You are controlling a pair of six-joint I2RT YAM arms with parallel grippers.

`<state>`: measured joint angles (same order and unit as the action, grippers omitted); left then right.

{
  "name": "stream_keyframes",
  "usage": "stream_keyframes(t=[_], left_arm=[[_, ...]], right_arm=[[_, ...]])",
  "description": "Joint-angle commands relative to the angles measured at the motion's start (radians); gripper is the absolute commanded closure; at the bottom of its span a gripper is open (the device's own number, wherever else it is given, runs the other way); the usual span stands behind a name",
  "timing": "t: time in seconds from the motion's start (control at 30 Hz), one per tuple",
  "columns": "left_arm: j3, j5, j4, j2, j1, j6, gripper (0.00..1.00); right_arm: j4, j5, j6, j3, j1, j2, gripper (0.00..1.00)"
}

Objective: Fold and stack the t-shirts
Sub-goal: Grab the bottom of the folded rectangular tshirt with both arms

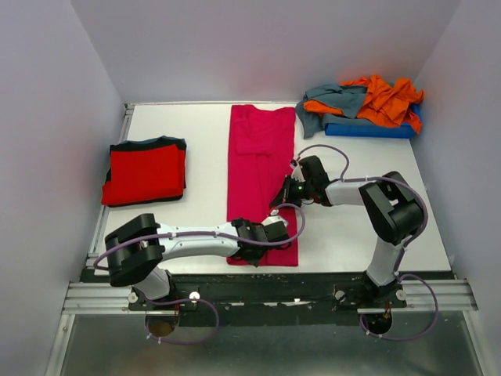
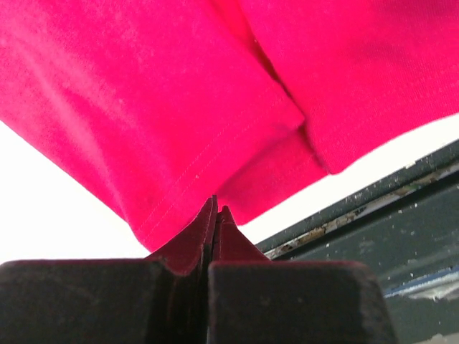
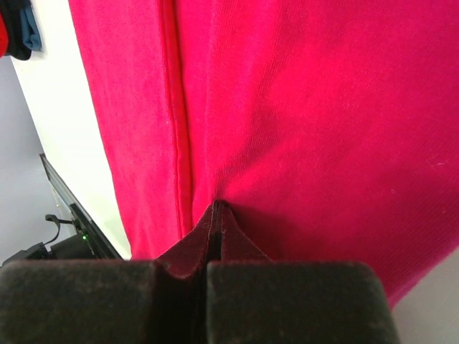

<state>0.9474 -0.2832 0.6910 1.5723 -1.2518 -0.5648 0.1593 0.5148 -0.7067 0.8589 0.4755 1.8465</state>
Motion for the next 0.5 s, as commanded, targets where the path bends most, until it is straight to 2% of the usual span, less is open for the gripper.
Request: stream_keyframes(t=[0.0, 0.07, 0.1, 0.13, 0.2, 0.23, 0.3, 0.47], left_arm=[[0.002, 0.048, 0.077, -0.072, -0.009, 0.031, 1.00], [0.005, 0.027, 0.096, -0.080, -0.009, 0.029, 1.00], [0.005, 0.016, 0.099, -0.081, -0.008, 0.028, 0.95], [0.005, 0.012, 0.091, -0.077, -0.009, 0.028, 0.85], [0.008, 0.021, 0.078, -0.063, -0.009, 0.028, 0.72], [0.013, 0.016, 0.079, -0.058, -0.009, 0.020, 0.62], [0.017, -0.019, 0.090, -0.064, -0.011, 0.005, 0.51], [-0.016, -0.077, 0.084, -0.095, -0.012, 0.017, 0.46]], right_arm=[[-0.064, -0.035, 0.013, 0.023, -0.009, 0.054, 0.99], [-0.066, -0.032, 0.009, 0.026, -0.011, 0.059, 0.99], [-0.066, -0.030, 0.009, 0.028, -0.012, 0.059, 0.99], [-0.066, -0.029, 0.012, 0.029, -0.012, 0.057, 0.99], [-0.066, -0.033, 0.010, 0.026, -0.012, 0.053, 0.99], [-0.067, -0.036, 0.012, 0.025, -0.012, 0.051, 0.99], [-0.067, -0.036, 0.013, 0.022, -0.015, 0.048, 0.99], [-0.066, -0.029, 0.015, 0.023, -0.017, 0.045, 0.99]])
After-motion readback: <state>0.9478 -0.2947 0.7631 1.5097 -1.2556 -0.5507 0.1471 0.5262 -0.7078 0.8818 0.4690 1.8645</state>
